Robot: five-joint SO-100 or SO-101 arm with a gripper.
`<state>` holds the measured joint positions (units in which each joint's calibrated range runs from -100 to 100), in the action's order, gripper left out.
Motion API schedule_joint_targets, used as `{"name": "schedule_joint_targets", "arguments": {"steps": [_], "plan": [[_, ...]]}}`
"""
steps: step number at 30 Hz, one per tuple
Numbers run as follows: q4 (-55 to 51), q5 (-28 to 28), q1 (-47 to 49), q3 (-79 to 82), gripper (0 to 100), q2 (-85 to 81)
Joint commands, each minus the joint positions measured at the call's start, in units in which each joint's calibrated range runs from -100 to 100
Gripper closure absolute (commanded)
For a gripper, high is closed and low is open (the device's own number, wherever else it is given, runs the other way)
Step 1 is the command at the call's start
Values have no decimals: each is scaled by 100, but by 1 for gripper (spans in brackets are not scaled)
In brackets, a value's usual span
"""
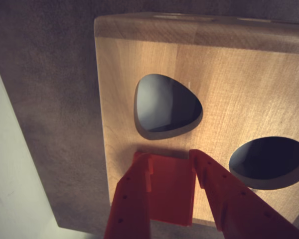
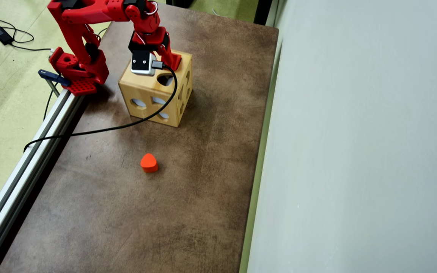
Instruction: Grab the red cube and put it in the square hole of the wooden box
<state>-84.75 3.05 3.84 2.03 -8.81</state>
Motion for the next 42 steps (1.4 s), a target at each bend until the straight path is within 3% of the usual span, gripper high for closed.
{"name": "schedule_joint_targets", "arguments": {"steps": [1, 19, 29, 38, 42], "plan": [[-14, 24, 54, -33, 87, -32], [-14, 20, 529, -6, 88, 605], [3, 20, 856, 3, 97, 622], [67, -20, 589, -78, 97, 520], [75, 15, -65, -132, 97, 452]]}}
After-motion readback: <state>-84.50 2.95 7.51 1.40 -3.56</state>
